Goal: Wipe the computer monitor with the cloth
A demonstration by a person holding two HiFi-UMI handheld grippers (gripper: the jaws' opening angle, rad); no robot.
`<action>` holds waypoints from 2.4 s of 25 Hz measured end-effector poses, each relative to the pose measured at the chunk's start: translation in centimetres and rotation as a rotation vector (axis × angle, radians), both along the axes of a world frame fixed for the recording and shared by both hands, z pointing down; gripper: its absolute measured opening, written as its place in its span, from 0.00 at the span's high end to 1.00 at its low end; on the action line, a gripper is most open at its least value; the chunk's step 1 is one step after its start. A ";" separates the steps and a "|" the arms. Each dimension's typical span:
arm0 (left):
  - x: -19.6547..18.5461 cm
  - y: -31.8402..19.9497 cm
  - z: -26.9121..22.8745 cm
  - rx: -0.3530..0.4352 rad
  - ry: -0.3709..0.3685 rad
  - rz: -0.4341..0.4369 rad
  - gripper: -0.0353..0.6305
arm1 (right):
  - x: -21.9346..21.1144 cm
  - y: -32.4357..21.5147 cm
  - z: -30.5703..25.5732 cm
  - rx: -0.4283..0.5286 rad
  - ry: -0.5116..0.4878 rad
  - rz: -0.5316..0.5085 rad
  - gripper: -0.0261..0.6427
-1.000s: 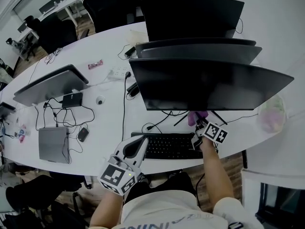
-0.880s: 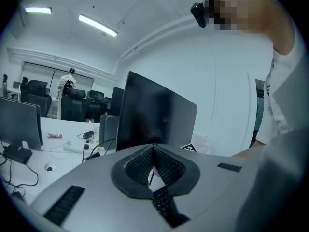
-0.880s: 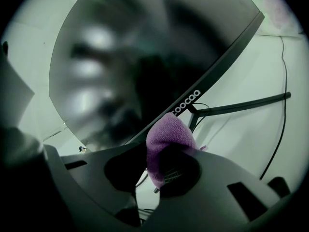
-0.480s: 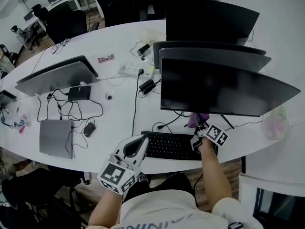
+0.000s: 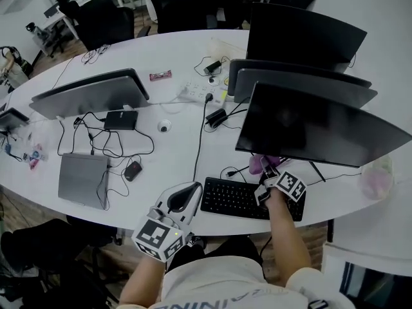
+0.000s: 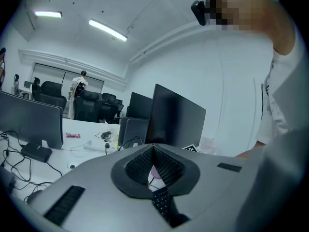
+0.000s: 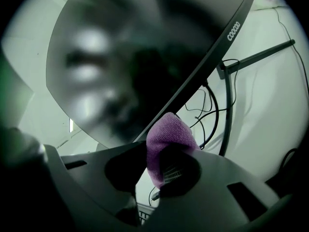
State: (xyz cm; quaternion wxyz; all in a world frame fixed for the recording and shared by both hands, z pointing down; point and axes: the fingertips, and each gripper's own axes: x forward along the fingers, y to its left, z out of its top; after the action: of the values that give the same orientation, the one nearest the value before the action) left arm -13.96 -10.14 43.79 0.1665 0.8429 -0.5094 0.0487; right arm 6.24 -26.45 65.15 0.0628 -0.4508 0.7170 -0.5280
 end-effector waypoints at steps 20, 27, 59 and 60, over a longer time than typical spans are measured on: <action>-8.6 3.9 0.5 -0.014 0.003 -0.149 0.94 | -11.6 0.9 -0.1 0.006 -0.059 -0.065 0.87; -11.0 5.3 0.8 -0.016 -0.003 -0.191 0.94 | -14.6 1.3 -0.6 0.027 -0.075 -0.101 0.87; -3.5 0.8 -5.1 0.147 -0.008 0.000 0.94 | -10.1 12.6 -21.3 0.754 0.556 -0.449 0.87; -3.0 0.6 -5.4 0.156 -0.017 0.010 0.94 | -9.8 12.8 -22.2 0.773 0.560 -0.440 0.87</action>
State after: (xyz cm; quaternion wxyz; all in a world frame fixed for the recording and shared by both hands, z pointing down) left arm -16.97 -9.51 38.37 0.0956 0.8555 -0.5086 0.0170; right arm -3.54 -13.69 42.98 -0.0818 -0.3573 0.9265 -0.0847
